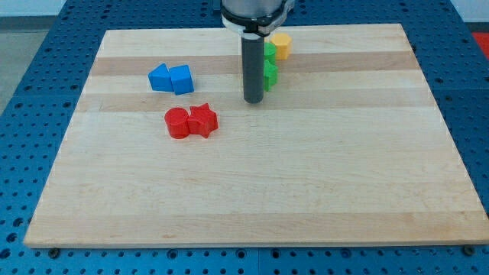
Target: Push green star towards the group of blocks
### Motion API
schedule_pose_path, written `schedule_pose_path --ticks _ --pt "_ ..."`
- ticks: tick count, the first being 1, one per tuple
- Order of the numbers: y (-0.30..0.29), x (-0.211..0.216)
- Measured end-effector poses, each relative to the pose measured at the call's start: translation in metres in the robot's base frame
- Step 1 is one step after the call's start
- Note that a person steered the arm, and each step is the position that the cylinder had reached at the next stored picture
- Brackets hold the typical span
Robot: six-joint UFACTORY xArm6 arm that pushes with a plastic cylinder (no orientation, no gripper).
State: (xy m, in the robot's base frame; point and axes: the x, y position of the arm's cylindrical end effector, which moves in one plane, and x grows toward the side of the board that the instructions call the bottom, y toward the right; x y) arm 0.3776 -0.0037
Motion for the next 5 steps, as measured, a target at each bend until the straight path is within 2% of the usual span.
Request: schedule_pose_path --ticks 3,5 --pt "0.001 -0.049" --pt "-0.018 -0.061"
